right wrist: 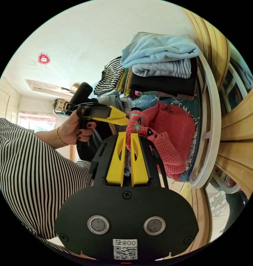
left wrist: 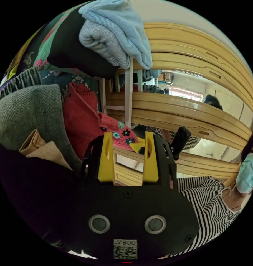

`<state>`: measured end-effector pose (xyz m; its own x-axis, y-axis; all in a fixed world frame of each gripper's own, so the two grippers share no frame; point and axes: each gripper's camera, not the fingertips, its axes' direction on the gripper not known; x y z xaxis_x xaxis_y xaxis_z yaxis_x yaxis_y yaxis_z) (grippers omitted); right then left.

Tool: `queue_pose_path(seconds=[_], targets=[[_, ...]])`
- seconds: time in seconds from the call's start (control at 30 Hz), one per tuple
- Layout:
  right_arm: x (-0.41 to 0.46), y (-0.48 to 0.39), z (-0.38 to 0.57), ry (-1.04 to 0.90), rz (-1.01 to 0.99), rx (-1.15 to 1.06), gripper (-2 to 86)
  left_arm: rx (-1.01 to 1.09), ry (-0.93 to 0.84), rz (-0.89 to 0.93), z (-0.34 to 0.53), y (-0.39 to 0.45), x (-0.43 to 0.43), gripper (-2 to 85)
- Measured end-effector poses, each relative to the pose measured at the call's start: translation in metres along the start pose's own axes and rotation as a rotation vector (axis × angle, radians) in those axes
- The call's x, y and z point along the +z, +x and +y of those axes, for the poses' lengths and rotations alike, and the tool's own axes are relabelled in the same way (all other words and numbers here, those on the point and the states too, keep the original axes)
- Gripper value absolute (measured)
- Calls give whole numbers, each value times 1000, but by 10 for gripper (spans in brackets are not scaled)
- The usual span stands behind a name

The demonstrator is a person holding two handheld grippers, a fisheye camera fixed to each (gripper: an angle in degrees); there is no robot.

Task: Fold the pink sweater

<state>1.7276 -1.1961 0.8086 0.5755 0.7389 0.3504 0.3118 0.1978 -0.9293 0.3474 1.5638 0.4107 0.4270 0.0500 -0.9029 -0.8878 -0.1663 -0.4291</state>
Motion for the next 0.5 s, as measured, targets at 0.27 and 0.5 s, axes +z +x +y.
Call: queue_pose_path(seconds=[0.27, 0.5], targets=[[18, -21, 14, -6, -18, -41, 30, 58, -96, -118, -30, 34, 7, 64], [-8, 18, 11, 91, -50, 28, 26, 186, -102, -187, -32, 87, -15, 37]])
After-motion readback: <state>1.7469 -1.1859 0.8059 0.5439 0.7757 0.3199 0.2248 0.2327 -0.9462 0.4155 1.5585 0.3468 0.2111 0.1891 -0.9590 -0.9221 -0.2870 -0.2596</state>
